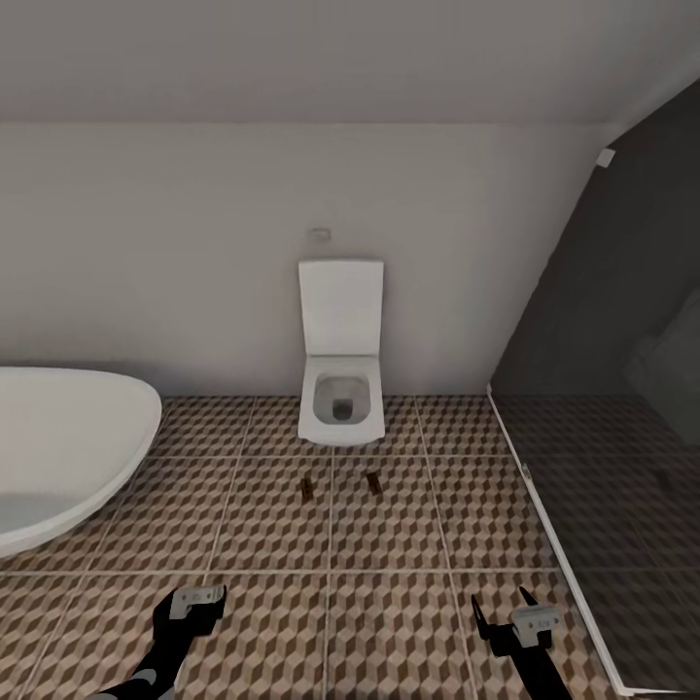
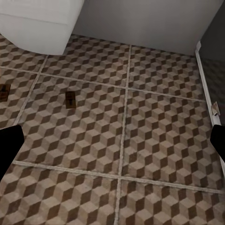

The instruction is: Take the four mousetraps from the cabinet in the bathroom and place them on the bathroom floor. Make sure all four end up on the same floor surface, and ensure that at least two of them are either under or directly next to the same bathroom sink.

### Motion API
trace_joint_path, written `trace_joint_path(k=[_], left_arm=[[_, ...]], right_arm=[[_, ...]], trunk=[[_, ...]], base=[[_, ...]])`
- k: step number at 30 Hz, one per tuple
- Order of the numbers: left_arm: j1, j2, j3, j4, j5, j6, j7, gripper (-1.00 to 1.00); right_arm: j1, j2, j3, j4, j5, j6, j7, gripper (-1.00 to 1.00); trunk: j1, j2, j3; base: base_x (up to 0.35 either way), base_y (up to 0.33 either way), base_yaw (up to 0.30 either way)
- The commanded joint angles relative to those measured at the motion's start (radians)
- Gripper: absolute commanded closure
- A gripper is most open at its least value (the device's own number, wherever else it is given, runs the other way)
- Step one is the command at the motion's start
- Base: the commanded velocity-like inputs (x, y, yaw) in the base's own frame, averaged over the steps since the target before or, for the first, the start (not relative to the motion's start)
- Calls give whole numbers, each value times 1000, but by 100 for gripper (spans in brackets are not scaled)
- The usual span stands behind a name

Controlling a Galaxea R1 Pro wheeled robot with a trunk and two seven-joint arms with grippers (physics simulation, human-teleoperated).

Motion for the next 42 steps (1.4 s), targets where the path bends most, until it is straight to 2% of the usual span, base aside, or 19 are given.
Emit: trace_joint_path(k=[1,42], left_arm=[[-2,-1,-8,4,7,-5,-1,-100],[-2,-7,-8,4,7,-5,-1,-100]], right_arm=[[-1,0,7,1,-6,-3,0,-100],[-1,0,7,1,-6,-3,0,-100]], trunk=[[1,-2,0],[1,-2,59]], base=[[0,0,0],[0,0,0]])
